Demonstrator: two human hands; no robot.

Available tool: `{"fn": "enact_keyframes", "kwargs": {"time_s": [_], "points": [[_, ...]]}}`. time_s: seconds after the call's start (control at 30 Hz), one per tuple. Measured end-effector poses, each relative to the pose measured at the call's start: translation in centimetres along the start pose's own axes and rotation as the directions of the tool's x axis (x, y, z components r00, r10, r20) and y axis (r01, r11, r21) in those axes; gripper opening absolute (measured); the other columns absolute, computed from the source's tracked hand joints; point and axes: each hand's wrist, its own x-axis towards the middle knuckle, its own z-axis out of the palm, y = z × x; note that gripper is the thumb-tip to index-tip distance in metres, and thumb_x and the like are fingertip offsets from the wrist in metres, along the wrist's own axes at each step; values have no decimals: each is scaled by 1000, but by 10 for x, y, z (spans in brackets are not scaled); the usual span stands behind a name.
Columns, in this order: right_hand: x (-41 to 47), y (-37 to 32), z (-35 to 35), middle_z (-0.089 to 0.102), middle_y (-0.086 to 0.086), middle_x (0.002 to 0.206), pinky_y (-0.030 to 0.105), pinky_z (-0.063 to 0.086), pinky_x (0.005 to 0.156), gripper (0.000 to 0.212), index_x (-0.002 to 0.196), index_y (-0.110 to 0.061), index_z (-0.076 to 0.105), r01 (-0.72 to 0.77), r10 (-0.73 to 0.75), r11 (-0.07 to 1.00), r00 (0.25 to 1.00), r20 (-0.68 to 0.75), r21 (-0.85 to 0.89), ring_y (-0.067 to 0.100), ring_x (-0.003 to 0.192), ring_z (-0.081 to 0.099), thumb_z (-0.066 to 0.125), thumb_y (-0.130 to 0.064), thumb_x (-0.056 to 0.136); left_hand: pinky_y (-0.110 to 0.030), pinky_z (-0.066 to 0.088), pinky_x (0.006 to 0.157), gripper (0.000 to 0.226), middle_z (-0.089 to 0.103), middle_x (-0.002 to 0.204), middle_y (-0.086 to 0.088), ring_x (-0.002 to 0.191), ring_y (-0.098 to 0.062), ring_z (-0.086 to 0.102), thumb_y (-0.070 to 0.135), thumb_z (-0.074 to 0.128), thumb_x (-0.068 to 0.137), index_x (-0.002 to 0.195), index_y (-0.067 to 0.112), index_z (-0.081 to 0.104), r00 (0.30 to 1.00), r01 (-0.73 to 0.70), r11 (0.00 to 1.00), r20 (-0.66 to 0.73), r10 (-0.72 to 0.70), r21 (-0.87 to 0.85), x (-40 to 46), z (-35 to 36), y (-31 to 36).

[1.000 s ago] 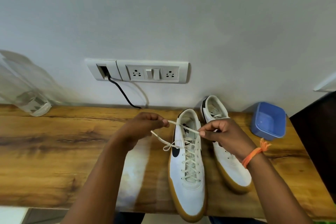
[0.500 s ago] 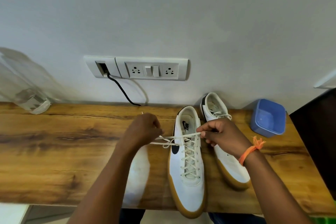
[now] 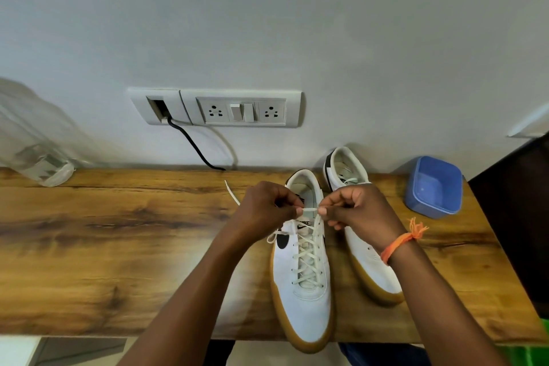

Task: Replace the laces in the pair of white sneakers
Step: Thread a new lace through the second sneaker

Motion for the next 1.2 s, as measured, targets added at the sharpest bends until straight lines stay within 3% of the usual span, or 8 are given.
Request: {"fn": "enact_keyframes", "kwargs": {"time_s": [0.17, 0.33, 0.47, 0.57, 0.7, 0.9, 1.07, 1.2], "points": [[1, -1, 4, 74, 10, 76, 30, 59, 68, 10, 91, -5, 75, 57, -55, 998, 996, 70, -29, 17, 67, 70, 68, 1, 86, -23, 46, 46, 15, 74, 86, 3, 51, -13, 66, 29, 77, 84, 96, 20, 75, 997, -78, 996, 12, 78, 31, -5, 10, 8], [1, -2, 3, 75, 8, 80, 33, 59, 71, 13, 96, -9, 70, 54, -54, 999, 998, 44, 0, 25, 74, 72, 68, -2, 86, -22, 48, 49, 6, 68, 61, 3, 52, -8, 64, 19, 76, 86, 84, 13, 77, 992, -95, 995, -76, 97, 23, -4, 13, 10], [4, 5, 0, 73, 6, 75, 28, 54, 64, 12, 95, -13, 67, -15, 11, 994, 999, -42, -105, 17, 68, 70, 71, -7, 85, -26, 50, 53, 15, 59, 50, 9, 47, -16, 61, 15, 65, 90, 78, 14, 75, 981, -149, 966, -92, 171, 213, -7, 23, 8], [6, 16, -3, 70, 4, 78, 30, 52, 69, 13, 94, -13, 69, -43, 23, 938, 998, -61, -343, 18, 73, 67, 73, -11, 82, -37, 52, 68, 18, 67, 65, 1, 61, -16, 62, 12, 59, 89, 79, 13, 74, 961, -210, 874, -74, 268, 439, -7, 29, 5], [4, 22, 2, 70, 4, 84, 35, 57, 74, 11, 99, -14, 68, -98, 121, 905, 992, 30, -415, 21, 75, 69, 67, -11, 88, -39, 51, 66, 19, 65, 88, -6, 74, -24, 63, 14, 57, 92, 86, 12, 75, 960, -189, 857, -95, 264, 479, -5, 35, 0], [4, 25, 5, 67, 1, 80, 30, 55, 69, 13, 101, -13, 67, -96, 144, 898, 986, 80, -429, 21, 73, 70, 61, -6, 91, -40, 53, 72, 15, 47, 98, -2, 86, -22, 55, 13, 66, 86, 90, 19, 80, 962, -214, 846, -45, 270, 488, 3, 42, -12], [4, 26, 7, 68, 2, 78, 36, 56, 80, 16, 97, -10, 70, -72, 113, 901, 991, 71, -428, 19, 78, 67, 62, -1, 87, -24, 44, 73, 10, 47, 93, 0, 86, -13, 52, 11, 73, 83, 87, 17, 80, 988, -108, 943, -71, 137, 314, 8, 46, -13], [4, 27, 10, 72, 7, 85, 36, 57, 81, 16, 96, -9, 73, -44, 80, 908, 994, 70, -417, 20, 81, 68, 64, -1, 85, -8, 37, 54, 6, 60, 64, 1, 57, -3, 53, 1, 75, 80, 79, 5, 80, 996, -59, 987, -57, 68, 149, 11, 48, -12]]}}
